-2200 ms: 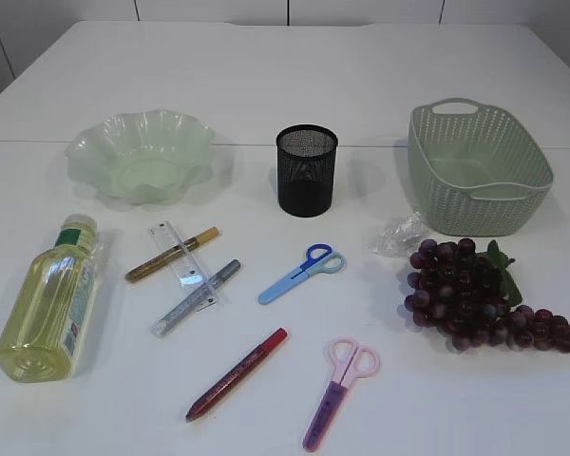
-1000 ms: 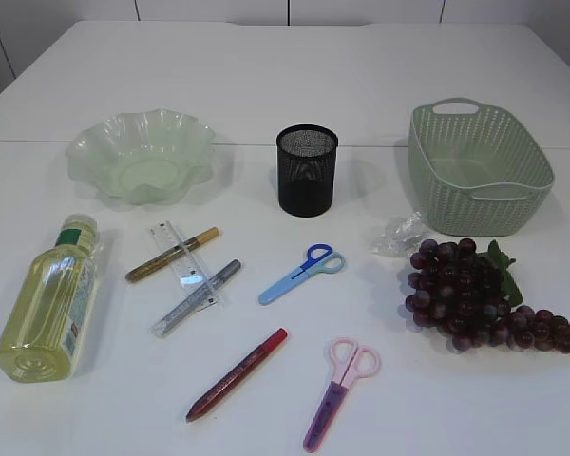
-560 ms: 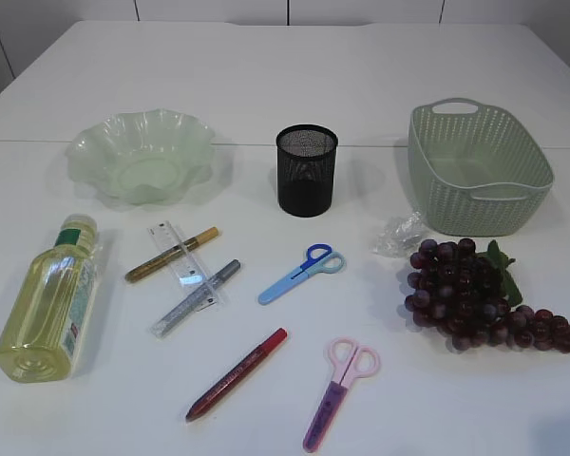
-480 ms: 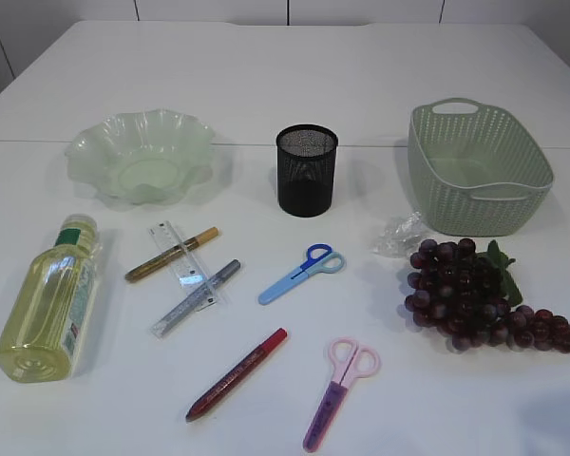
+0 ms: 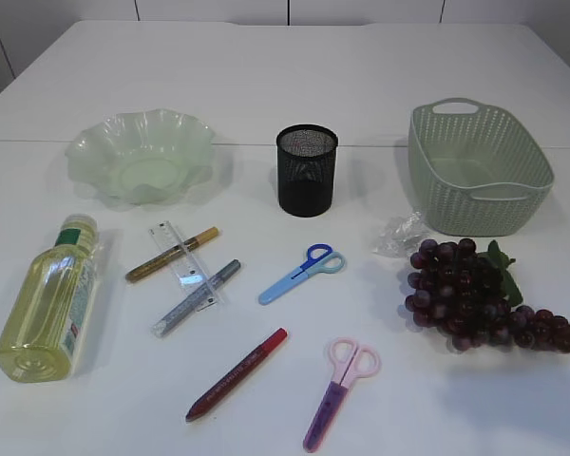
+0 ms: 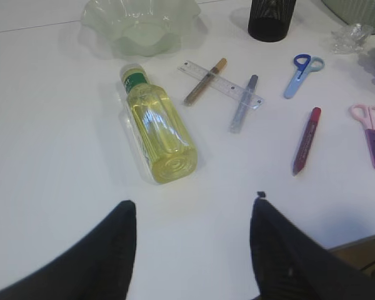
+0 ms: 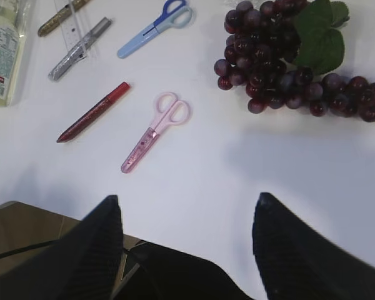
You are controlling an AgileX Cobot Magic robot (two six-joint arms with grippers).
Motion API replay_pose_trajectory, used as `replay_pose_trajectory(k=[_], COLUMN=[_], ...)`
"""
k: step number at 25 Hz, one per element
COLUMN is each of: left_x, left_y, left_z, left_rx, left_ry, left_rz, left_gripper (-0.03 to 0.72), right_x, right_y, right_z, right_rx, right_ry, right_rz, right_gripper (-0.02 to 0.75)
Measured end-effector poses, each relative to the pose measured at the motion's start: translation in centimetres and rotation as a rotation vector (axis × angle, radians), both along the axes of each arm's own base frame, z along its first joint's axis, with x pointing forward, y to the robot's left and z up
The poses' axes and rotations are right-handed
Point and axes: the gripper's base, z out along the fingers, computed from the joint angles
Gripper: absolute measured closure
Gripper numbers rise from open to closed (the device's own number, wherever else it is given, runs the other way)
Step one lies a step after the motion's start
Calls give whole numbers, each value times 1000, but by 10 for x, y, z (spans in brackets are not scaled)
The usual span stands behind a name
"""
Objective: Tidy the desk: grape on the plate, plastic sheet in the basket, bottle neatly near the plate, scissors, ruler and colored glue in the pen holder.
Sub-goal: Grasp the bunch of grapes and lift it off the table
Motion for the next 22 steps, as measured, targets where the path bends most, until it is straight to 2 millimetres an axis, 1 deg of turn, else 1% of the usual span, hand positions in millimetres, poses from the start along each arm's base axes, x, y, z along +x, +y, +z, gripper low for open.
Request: replay_pose_trajectory(k=[5,10,12,17,22], left_x=[0,1,2,22,46], left_y=[0,0,0,-4,-7], left_z=[0,0,0,4,27], left_rx=[0,1,1,5,8], left_ry=[0,4,15,124,178], left_rz=[0,0,-1,-5,-2], left_gripper=[266,267,267,267,267], right_x=[16,43,54,76,91], right_y=[2,4,3,-4,-7], right_z=[-6,-10,-7,-6,-19], right_rx=[6,-1,-16,-94,-124], right_ry=[42,109,116,152,237], right_rz=[-4,-6,-23,-97,-150], right_gripper=[227,227,227,227,227])
